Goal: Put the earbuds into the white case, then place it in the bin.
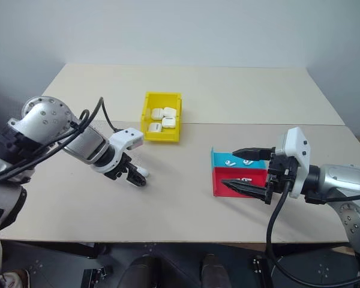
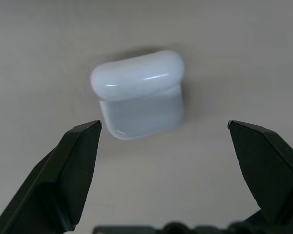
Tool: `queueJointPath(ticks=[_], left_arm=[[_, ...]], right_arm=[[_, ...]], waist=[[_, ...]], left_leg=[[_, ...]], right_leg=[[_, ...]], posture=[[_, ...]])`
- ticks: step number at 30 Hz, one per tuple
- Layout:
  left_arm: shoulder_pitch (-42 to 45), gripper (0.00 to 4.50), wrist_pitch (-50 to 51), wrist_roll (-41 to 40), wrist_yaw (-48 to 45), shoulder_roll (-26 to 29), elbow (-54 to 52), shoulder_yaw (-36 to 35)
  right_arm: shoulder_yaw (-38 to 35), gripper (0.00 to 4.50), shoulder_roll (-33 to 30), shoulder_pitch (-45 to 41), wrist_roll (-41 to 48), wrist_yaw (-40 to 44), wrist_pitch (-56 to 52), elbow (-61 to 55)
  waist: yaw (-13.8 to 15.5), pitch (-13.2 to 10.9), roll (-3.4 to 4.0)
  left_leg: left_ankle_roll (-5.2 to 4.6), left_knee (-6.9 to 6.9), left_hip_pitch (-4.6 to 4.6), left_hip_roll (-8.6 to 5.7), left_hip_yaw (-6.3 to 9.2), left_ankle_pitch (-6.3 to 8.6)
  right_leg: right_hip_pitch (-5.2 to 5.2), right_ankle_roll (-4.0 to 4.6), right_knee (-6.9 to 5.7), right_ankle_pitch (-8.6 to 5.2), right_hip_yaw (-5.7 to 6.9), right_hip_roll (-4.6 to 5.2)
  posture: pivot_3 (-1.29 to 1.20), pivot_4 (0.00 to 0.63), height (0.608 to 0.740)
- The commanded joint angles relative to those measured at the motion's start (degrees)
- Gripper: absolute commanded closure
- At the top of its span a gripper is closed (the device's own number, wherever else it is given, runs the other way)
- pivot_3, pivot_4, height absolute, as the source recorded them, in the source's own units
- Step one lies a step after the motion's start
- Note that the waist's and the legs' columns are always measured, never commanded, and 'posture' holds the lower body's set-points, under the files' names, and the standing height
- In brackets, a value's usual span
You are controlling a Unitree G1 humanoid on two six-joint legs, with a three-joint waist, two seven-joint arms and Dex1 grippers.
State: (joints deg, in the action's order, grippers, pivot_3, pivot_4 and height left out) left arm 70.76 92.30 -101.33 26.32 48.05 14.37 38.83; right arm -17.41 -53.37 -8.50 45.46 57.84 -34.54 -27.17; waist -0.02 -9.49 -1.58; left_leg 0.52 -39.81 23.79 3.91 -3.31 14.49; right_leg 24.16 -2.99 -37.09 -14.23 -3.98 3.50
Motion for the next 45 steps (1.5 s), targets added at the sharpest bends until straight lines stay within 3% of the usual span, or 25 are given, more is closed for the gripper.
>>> queueJointPath(ticks=[1,5,9,25,28,32,34,41,45], left_arm=[[-0.9,0.0,-2.5,-4.1,6.9,-0.2,-2.0,-1.3],[-2.6,0.0,-6.9,-10.8,14.9,-0.5,-2.9,0.7],[-4.6,0.0,-9.1,-11.7,20.0,-2.5,-2.2,0.4],[-5.5,0.0,-7.3,-11.7,23.7,-5.5,3.1,0.3],[-6.2,0.56,-7.9,-11.7,24.9,-5.9,3.5,0.2],[-7.0,1.73,-8.5,-11.7,26.6,-6.2,3.3,-0.3],[-7.2,1.73,-8.5,-11.7,26.6,-6.0,2.9,-0.7],[-11.2,1.73,-7.0,-5.5,14.4,2.7,-9.6,-10.2],[-21.2,1.73,-19.1,12.3,-5.6,9.0,-27.2,-24.8]], right_arm=[[-1.8,0.02,-0.1,-1.0,1.4,-0.6,0.0,-1.7],[-1.7,0.02,-0.2,-0.9,1.7,-1.0,-0.2,-1.9],[-1.9,0.02,-0.3,-0.5,2.1,-1.3,-0.5,-2.3],[-2.4,0.02,0.5,1.4,2.8,-3.3,-1.1,-4.3],[-2.4,0.0,0.5,1.5,2.9,-3.7,-1.1,-4.5],[-2.7,0.0,0.4,2.0,3.3,-4.0,-1.1,-4.8],[-2.8,0.0,0.3,2.1,3.4,-4.1,-1.0,-4.7],[-3.4,0.0,-0.1,2.4,3.9,-3.9,-1.1,-4.6],[-3.4,0.0,-0.3,1.8,3.7,-3.5,-1.0,-3.7]], waist=[[0.0,0.0,0.0],[0.2,0.0,0.0],[0.4,0.0,0.0],[0.7,0.0,0.0],[0.7,0.0,0.0],[0.7,0.0,0.01],[0.7,0.0,0.01],[0.3,0.0,0.0],[0.2,0.0,0.01]], left_leg=[[0.0,0.0,0.01,0.0,0.0,0.0],[0.03,-0.01,0.01,0.0,0.0,-0.02],[0.05,-0.03,-0.01,-0.01,0.0,-0.03],[0.09,-0.01,0.0,-0.04,0.01,-0.05],[0.09,-0.01,-0.01,-0.04,0.01,-0.05],[0.1,-0.02,-0.05,-0.04,0.01,-0.06],[0.1,-0.02,-0.05,-0.04,0.01,-0.06],[0.12,0.04,-0.01,-0.03,-0.01,-0.07],[0.24,0.05,-0.01,-0.03,-0.03,-0.14]], right_leg=[[0.0,0.0,0.01,0.0,0.0,0.0],[0.0,0.0,-0.01,0.0,0.0,0.02],[-0.03,0.0,-0.01,0.0,0.0,0.02],[-0.03,0.0,0.01,0.0,0.01,0.02],[-0.03,0.0,0.01,0.0,0.01,0.02],[-0.08,0.01,0.0,0.0,0.01,0.02],[-0.08,0.01,0.0,0.01,0.01,0.02],[0.01,0.01,0.01,0.0,0.0,0.02],[0.0,0.01,0.02,0.0,0.0,0.02]], posture=[[0.0,0.15,0.74],[0.0,0.15,0.74],[0.0,0.15,0.74],[0.0,0.15,0.74],[0.0,0.15,0.74],[0.0,0.15,0.74],[0.0,0.15,0.74],[0.0,0.15,0.74],[0.0,0.15,0.74]])
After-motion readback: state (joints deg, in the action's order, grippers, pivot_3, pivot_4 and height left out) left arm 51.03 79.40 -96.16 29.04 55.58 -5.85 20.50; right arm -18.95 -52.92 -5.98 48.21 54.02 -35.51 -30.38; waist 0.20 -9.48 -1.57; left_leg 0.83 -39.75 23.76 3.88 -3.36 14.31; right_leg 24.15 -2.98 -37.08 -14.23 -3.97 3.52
